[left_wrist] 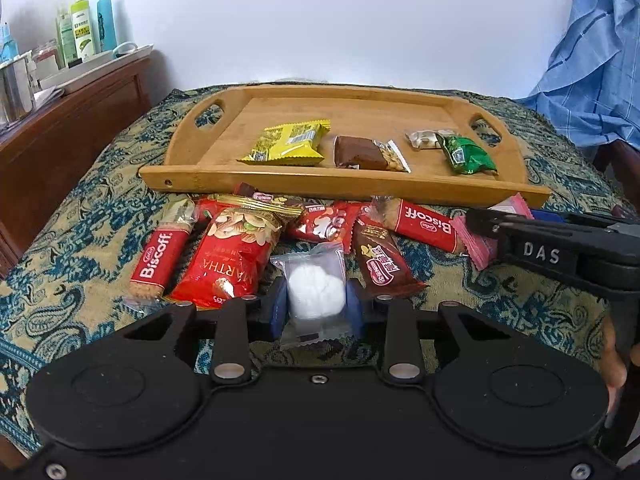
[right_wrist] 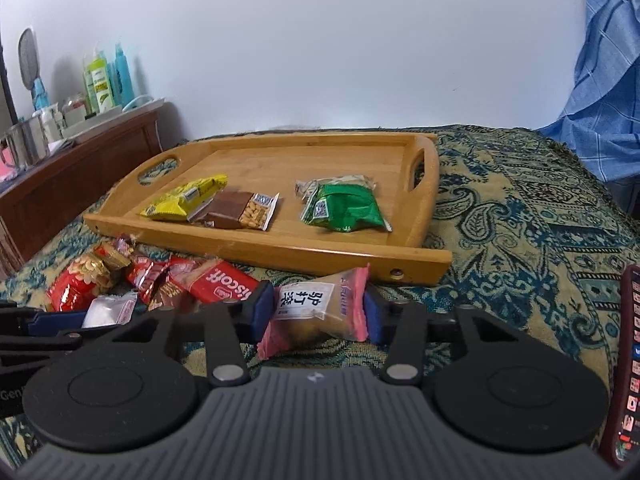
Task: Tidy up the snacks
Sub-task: 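Lift both held packets toward the tray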
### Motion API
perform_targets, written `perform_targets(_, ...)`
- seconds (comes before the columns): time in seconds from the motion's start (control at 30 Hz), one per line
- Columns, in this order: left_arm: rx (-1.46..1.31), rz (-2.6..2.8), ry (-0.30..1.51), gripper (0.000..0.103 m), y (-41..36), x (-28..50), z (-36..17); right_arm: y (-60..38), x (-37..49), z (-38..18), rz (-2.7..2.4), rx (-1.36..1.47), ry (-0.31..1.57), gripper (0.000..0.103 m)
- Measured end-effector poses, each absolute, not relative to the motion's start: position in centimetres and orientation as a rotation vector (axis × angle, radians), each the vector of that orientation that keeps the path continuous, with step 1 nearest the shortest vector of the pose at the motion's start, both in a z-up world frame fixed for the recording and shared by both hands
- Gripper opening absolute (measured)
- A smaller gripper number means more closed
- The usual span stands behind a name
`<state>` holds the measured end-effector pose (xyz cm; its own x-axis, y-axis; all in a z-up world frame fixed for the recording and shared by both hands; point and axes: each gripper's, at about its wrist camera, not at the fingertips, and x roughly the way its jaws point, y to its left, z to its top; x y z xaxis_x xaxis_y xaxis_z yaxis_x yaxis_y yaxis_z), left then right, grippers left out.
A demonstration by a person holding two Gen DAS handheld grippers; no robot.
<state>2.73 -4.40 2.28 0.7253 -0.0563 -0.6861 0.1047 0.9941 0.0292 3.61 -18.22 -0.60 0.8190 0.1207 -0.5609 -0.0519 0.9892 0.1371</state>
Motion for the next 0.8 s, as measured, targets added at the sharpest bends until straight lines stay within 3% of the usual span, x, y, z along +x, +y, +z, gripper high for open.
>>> perform_targets(0.3,0.081,-0.083,0.702,0.03,-4.7,2.5,3.8,-18.8,3.3,1.0,0.08,0.163,0.551,0.028)
perform_targets(0.47,0.08,-0.082,0.687,0.03,-4.9,2.5,4.4,-18.9,3.3,1.3,0.078,0.169,0.544,0.028)
perform_targets(0.53,0.084,-0.082,0.683,0.03,-4.9,2.4,4.5,-19.3,3.0,1.2,0.082,0.197,0.547,0.036)
perform_targets(0.63,0.091,-0.082,0.683,0.03,-4.9,2.2,4.6,-19.8,2.3,0.9,0.088,0.217,0.533,0.039)
perform_targets(0.7,0.092,-0.079,0.685,0.03,-4.8,2.2,4.5,-20.0,2.0,0.7,0.092,0.211,0.528,0.058)
perform_targets(0.8,0.087,-0.075,0.689,0.03,-4.6,2.2,4.4,-19.8,1.7,0.2,0.107,0.187,0.537,0.07)
